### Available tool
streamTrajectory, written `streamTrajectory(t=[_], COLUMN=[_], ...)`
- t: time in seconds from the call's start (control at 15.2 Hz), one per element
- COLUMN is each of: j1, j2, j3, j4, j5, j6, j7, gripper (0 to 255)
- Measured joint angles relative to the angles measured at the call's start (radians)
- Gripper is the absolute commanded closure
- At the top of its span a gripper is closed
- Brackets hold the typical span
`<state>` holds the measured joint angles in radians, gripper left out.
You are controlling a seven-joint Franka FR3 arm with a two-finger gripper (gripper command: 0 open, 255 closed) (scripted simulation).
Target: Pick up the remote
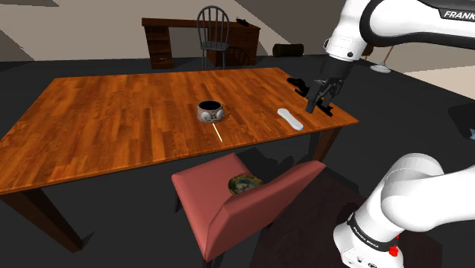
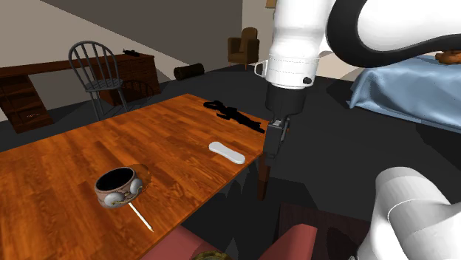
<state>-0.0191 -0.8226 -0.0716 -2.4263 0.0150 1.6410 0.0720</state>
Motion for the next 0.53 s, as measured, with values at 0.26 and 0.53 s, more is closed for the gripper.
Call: streamTrajectory(t=[0.26,0.53], j1=[-0.012,-0.033], j2=[0.05,0.153], j3=[-0.025,-0.073], j4=[-0.005,-0.003], j5=[-0.018,-0.049], j6=[0.052,0.149], j7=[-0.02,-0.058], gripper=[0,0])
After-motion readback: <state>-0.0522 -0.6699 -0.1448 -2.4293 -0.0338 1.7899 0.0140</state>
